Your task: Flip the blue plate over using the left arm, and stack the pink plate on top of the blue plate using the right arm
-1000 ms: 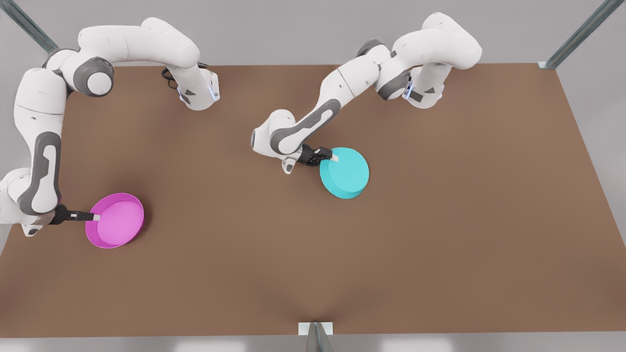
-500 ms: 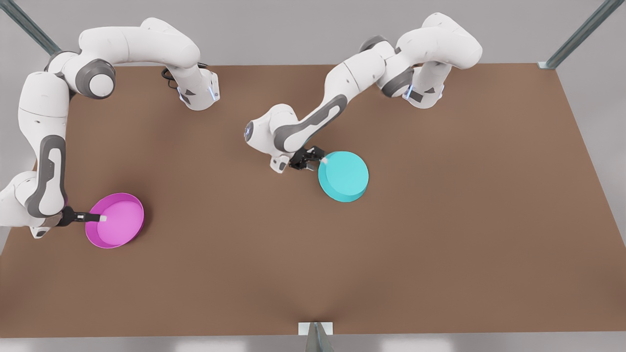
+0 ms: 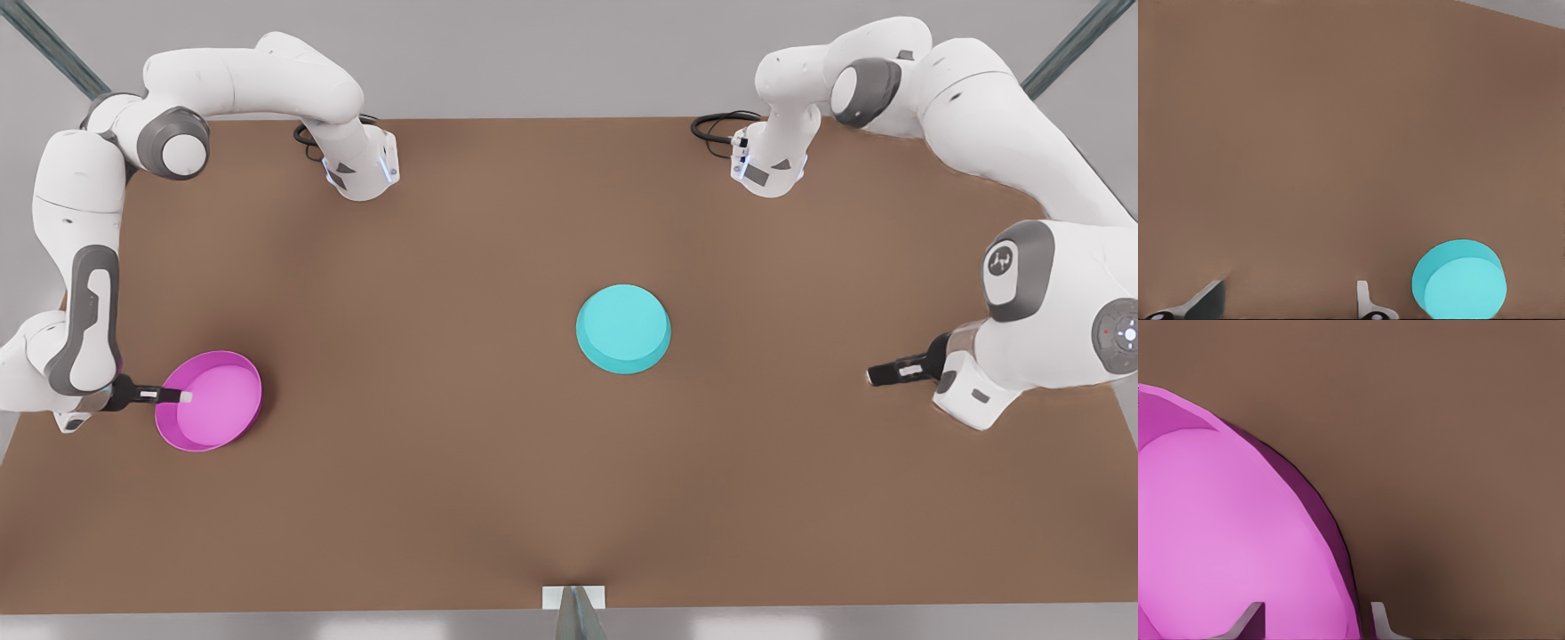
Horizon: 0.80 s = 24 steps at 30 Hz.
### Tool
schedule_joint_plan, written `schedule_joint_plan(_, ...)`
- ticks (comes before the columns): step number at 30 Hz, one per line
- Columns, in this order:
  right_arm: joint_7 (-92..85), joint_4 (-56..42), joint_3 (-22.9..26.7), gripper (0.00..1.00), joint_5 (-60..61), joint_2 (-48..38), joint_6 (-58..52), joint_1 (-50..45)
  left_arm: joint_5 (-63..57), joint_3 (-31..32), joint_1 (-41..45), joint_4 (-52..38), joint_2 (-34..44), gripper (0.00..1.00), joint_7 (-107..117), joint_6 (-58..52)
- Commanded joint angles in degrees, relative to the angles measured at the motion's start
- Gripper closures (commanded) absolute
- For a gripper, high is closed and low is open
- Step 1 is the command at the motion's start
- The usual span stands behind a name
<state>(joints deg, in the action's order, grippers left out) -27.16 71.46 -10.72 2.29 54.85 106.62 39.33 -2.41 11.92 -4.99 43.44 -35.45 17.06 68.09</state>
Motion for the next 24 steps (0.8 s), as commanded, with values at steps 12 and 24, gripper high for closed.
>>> schedule_joint_plan(12, -0.4, 0.0, 0.0, 0.65, -0.3, 0.0, -0.5, 0.1, -0.5, -4.4, -0.2, 41.0, 23.7, 0.00, -12.3, 21.1)
schedule_joint_plan(24, -0.5, 0.1, 0.0, 0.77, -0.2, 0.3, -0.7, 0.2, -0.5, -4.4, -0.1, 40.9, 23.3, 0.00, -12.3, 21.0)
